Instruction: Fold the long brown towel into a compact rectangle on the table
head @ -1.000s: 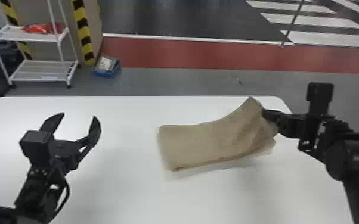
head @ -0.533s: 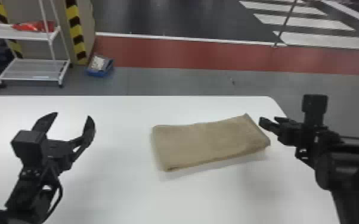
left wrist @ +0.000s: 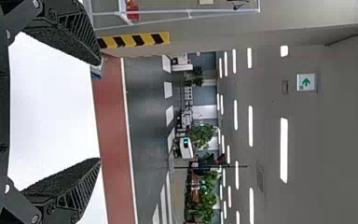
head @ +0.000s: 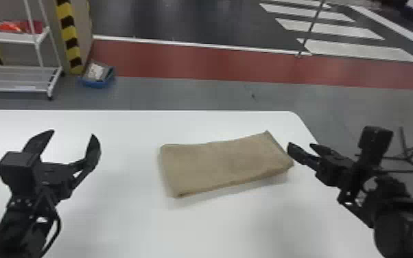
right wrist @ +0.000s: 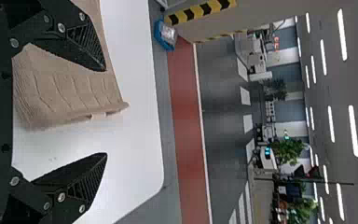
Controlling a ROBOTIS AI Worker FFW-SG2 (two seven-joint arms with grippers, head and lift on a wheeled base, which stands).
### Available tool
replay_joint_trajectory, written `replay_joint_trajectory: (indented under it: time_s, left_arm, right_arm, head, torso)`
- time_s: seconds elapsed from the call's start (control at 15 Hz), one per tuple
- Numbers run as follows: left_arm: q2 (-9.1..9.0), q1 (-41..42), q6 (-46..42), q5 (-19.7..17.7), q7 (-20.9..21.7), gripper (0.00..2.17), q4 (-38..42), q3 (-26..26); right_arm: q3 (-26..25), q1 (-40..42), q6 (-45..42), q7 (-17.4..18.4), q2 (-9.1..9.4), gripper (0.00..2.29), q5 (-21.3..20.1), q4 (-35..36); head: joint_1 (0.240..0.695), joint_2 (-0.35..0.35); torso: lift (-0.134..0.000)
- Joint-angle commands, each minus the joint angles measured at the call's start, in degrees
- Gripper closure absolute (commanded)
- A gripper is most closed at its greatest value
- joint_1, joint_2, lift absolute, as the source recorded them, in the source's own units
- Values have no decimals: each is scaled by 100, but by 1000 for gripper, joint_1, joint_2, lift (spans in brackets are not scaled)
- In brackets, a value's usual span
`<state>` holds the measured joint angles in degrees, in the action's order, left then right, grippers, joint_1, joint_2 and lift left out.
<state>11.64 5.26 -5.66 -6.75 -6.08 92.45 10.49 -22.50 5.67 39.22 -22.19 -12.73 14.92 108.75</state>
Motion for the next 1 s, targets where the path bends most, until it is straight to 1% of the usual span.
replay_joint_trajectory:
  time_s: [0.0,0.07,0.13,0.2,0.33,0.4,0.47,0.67,0.8,0.93]
  left_arm:
    - [-48,1,0,-11,-24,164,81,-56]
    - [-48,1,0,-28,-24,164,169,-91]
    - [-48,1,18,-37,-33,161,212,-135]
    - [-48,1,70,-37,-33,161,335,-214]
    - [-48,1,123,-54,-33,161,406,-328]
    - [-48,1,123,-72,-33,157,415,-355]
    - [-48,1,123,-81,-33,157,441,-363]
    - [-48,10,141,-81,-24,157,467,-363]
    - [-48,10,141,-90,-24,157,467,-363]
    - [-39,10,141,-134,-24,157,467,-390]
  right_arm:
    - [87,224,522,-233,34,1659,353,200]
    - [211,312,522,-330,43,1659,362,208]
    - [351,338,522,-400,96,1659,389,191]
    - [474,347,469,-409,184,1663,336,173]
    - [870,347,399,-400,210,1663,213,59]
    - [1010,347,381,-365,245,1663,134,24]
    - [1142,312,364,-303,271,1663,72,-29]
    - [1626,101,381,-22,289,1663,-51,-319]
    - [1828,57,434,39,315,1663,-42,-328]
    - [1995,-66,680,57,438,1663,-77,-354]
  head:
    - [695,-194]
    - [695,-180]
    - [695,-166]
    - [695,-150]
    - [695,-114]
    - [695,-80]
    - [695,-62]
    - [695,-29]
    - [695,-3]
    - [695,14]
  torso:
    - [-120]
    - [-120]
    - [-120]
    - [-120]
    - [-120]
    - [-120]
    - [-120]
    - [-120]
    - [-120]
    - [-120]
